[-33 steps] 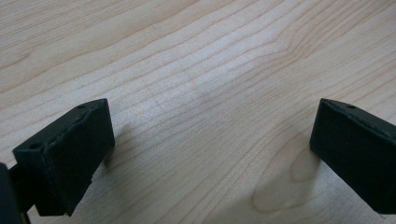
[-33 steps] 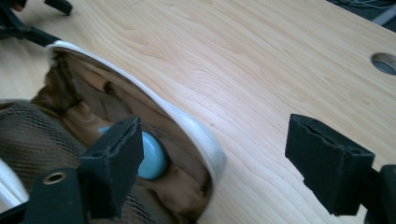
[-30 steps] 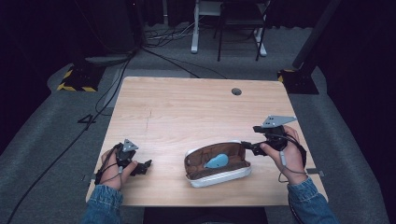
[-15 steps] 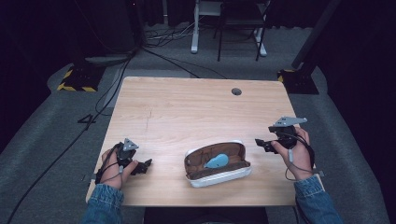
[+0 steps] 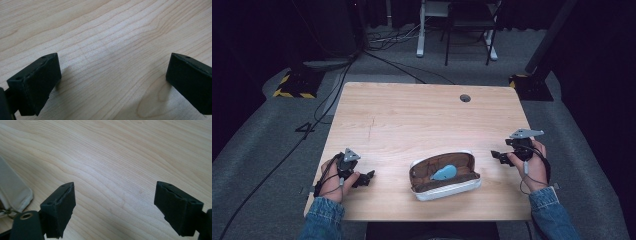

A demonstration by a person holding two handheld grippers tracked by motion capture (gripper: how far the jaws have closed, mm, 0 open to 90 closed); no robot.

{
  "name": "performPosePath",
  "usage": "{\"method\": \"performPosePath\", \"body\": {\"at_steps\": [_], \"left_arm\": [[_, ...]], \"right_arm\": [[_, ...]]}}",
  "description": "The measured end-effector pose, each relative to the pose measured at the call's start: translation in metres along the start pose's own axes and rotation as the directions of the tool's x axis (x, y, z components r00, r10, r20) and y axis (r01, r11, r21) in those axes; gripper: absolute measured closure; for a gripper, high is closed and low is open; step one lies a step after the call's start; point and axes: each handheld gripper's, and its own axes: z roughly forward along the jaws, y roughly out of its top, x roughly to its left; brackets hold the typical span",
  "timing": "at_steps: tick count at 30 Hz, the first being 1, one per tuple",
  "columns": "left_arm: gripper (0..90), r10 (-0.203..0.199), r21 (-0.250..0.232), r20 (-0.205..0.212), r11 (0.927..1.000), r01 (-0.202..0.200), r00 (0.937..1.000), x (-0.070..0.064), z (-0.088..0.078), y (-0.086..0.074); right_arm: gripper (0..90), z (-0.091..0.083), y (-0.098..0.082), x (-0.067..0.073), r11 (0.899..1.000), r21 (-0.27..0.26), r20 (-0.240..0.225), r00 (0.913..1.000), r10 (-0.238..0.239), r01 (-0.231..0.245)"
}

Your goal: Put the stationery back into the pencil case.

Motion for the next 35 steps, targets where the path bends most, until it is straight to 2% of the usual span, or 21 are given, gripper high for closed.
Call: {"method": "performPosePath", "body": {"at_steps": [9,18,27,29,31,35], "left_arm": [[0.0,0.000,0.000,0.000,1.0000,0.000,1.0000,0.000,0.000,0.000],[0.0,0.000,0.000,0.000,1.0000,0.000,1.0000,0.000,0.000,0.000],[0.0,-0.001,0.000,0.000,1.0000,0.001,1.0000,0.000,0.000,0.000],[0.0,0.000,0.000,0.000,1.0000,0.000,1.0000,0.000,0.000,0.000],[0.0,0.001,-0.001,0.001,1.0000,-0.001,1.0000,0.000,0.000,0.000],[0.0,0.002,0.000,0.003,1.0000,-0.002,1.0000,0.000,0.000,0.000]], "right_arm": [[17.3,0.015,-0.015,-0.009,1.000,-0.005,0.007,0.9997,0.022,-0.022],[17.2,0.025,-0.025,-0.013,0.999,-0.027,0.015,0.9989,0.044,-0.043],[15.8,0.035,-0.031,-0.013,0.998,0.001,0.001,0.9984,0.056,-0.056],[15.7,0.036,-0.032,-0.013,0.999,-0.001,0.004,0.9988,0.050,-0.050],[14.1,0.039,-0.033,-0.012,0.998,-0.021,0.027,0.9980,0.058,-0.057],[11.3,0.041,-0.031,-0.011,0.998,-0.016,0.040,0.9972,0.063,-0.063]]}}
